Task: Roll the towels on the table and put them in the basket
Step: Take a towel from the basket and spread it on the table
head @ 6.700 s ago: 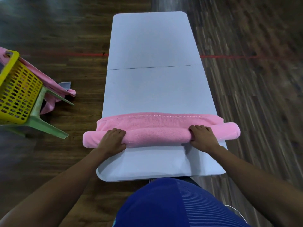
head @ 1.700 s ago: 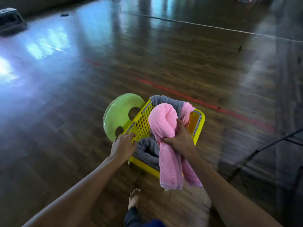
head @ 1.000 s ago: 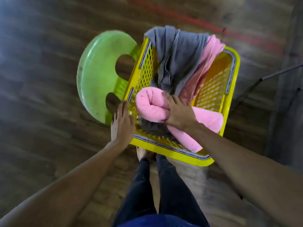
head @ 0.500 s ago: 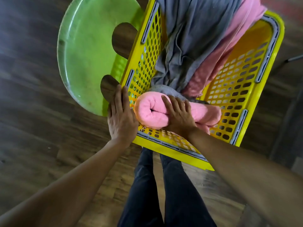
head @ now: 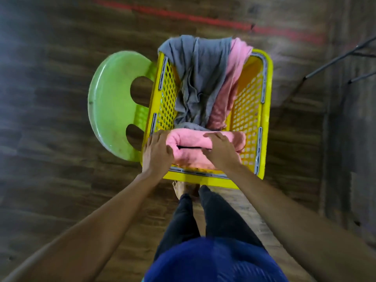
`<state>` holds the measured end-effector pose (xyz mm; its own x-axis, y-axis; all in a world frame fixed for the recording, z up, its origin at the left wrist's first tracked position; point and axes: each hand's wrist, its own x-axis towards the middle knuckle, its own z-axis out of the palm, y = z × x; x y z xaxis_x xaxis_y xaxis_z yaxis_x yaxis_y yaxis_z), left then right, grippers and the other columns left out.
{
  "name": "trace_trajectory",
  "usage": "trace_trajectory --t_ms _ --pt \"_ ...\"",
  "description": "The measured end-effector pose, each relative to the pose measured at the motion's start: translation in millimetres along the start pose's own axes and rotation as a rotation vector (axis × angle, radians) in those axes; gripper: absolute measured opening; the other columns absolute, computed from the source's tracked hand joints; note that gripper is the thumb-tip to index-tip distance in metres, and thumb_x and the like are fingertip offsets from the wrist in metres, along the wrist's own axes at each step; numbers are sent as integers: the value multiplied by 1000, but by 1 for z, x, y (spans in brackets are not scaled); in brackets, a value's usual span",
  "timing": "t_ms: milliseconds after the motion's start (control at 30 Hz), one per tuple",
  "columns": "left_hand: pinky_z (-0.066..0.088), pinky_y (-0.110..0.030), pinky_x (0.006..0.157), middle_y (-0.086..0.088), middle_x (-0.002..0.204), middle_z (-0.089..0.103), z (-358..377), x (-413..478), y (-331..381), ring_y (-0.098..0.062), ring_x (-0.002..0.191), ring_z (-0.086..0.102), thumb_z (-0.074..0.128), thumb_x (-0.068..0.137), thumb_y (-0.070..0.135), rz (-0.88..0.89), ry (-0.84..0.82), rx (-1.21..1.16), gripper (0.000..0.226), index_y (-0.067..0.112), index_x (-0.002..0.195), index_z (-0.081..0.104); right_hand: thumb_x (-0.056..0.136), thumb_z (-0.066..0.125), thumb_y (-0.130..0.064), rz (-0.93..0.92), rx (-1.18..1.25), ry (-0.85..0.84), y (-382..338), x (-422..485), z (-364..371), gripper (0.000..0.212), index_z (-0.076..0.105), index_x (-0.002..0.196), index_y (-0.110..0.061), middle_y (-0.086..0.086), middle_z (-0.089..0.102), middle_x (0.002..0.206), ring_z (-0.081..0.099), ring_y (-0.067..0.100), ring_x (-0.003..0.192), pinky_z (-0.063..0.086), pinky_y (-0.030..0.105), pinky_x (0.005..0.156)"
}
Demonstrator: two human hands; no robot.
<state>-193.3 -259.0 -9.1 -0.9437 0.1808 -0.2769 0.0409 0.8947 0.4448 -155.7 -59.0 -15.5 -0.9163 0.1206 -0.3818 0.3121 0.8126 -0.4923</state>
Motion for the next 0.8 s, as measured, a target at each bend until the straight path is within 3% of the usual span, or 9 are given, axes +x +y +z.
trace_trajectory --t_ms 200,367,500,633,800 --pt "46 -42 96 -8 125 62 -16 -3 83 -30 116 56 56 86 14 143 -75 -64 37 15 123 62 84 69 -20 189 299 176 9 -45 -61 34 65 117 -17 2 66 111 59 21 106 43 29 90" --pt "51 -43 86 -8 107 71 1 -10 147 -31 101 64 51 81 20 266 -84 -87 32 19 109 68 85 67 -16 244 431 232 46 -70 -102 26 68 111 -15 5 72 103 66 21 96 49 30 86" --pt "52 -41 82 -1 106 71 21 -7 198 -27 99 65 44 80 27 266 -92 -79 35 24 105 68 88 67 -18 245 458 239 95 -83 -139 24 68 111 -13 4 72 100 66 15 89 47 25 81" --pt "51 -37 81 -5 103 72 70 -6 290 -29 97 65 54 85 16 312 -75 -71 23 21 102 70 91 64 -22 246 430 242 179 -94 -194 22 68 112 -15 1 70 101 64 13 94 48 27 84" --pt "51 -38 79 -6 98 71 123 -8 393 -28 91 66 54 87 16 268 -92 -132 21 23 101 69 89 66 -25 242 399 237 272 -103 -255 22 68 110 -18 -5 70 100 62 8 93 48 24 84"
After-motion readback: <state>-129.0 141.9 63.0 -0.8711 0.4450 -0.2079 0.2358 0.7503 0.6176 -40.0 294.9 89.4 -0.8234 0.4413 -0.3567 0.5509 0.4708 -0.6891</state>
